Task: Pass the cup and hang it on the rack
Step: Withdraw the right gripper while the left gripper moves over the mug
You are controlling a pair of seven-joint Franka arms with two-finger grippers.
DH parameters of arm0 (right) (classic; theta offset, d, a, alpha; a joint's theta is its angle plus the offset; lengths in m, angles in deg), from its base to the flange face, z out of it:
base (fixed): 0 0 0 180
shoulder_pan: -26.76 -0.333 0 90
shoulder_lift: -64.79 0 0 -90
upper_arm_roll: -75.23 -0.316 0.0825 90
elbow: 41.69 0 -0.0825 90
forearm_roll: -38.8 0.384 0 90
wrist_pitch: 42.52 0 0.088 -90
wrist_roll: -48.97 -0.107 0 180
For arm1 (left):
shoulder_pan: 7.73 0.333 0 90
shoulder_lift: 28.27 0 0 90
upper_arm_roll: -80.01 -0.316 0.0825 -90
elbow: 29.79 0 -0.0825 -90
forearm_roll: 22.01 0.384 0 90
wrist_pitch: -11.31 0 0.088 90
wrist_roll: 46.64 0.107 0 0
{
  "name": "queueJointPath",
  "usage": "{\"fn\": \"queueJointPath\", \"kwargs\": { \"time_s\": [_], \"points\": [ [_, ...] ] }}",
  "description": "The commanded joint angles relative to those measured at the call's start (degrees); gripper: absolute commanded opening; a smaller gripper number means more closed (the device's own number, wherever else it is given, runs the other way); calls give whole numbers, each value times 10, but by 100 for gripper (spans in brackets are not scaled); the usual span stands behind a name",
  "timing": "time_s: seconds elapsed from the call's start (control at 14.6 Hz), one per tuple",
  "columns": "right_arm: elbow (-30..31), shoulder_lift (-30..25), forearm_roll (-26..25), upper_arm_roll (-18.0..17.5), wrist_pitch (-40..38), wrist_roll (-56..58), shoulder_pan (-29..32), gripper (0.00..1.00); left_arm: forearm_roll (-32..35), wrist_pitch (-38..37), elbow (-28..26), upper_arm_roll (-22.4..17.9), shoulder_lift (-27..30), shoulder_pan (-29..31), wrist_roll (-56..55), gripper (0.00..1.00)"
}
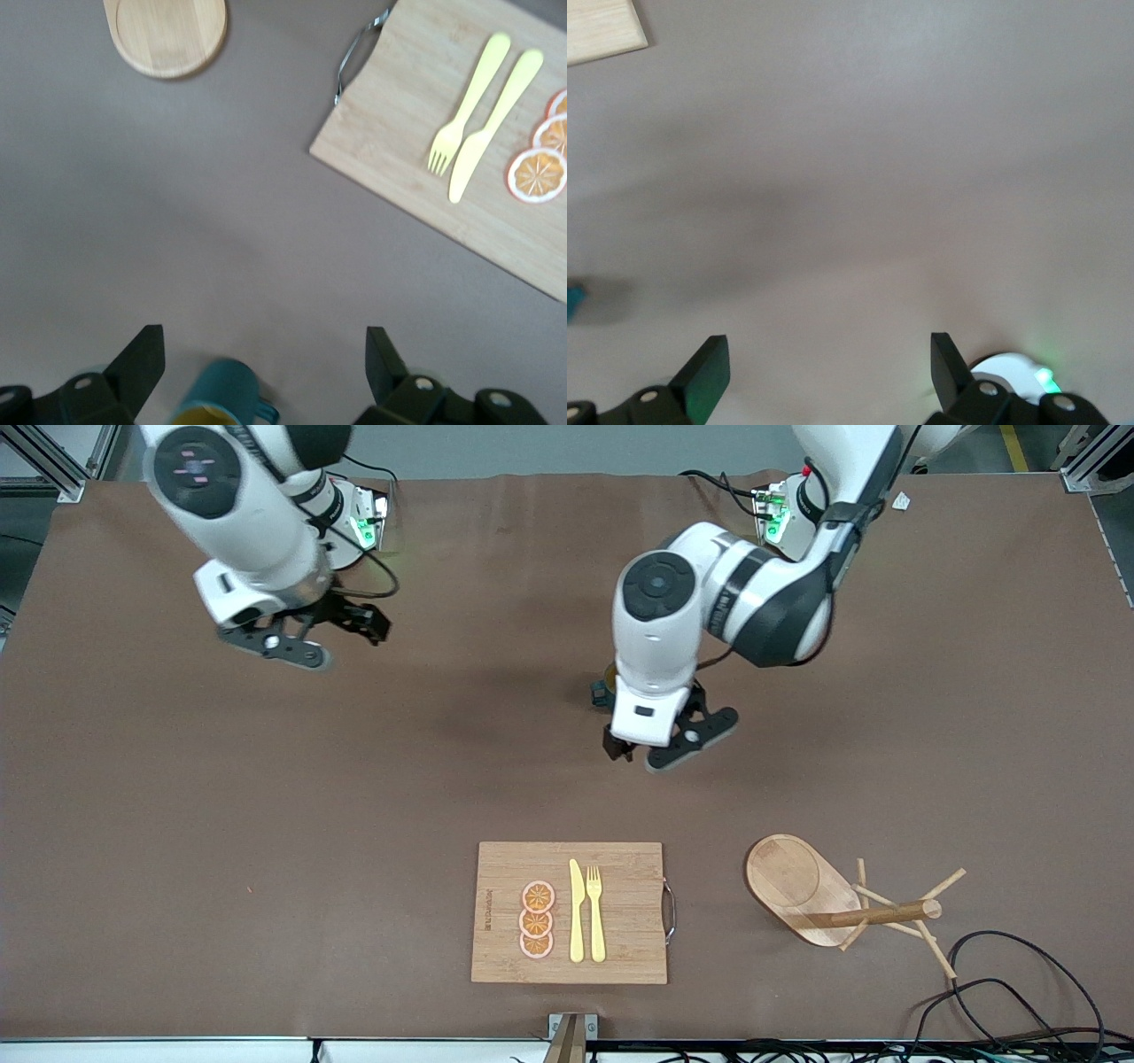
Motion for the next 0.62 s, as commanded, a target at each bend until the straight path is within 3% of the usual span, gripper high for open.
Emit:
{"fn": "queueJointPath", "kwargs": {
  "time_s": [0.0,0.21,0.55],
  "points": [
    [33,-39,-7,-11,9,134,86,100,35,-1,10,-4,-27,-42,-94,100],
    [32,-47,-20,-11,13,252,156,100,43,-1,13,-6,-49,-83,-188,100],
    [29,-89,-20,-11,12,298,205,100,80,-1,16,-10,-84,-143,-380,100]
  ]
}}
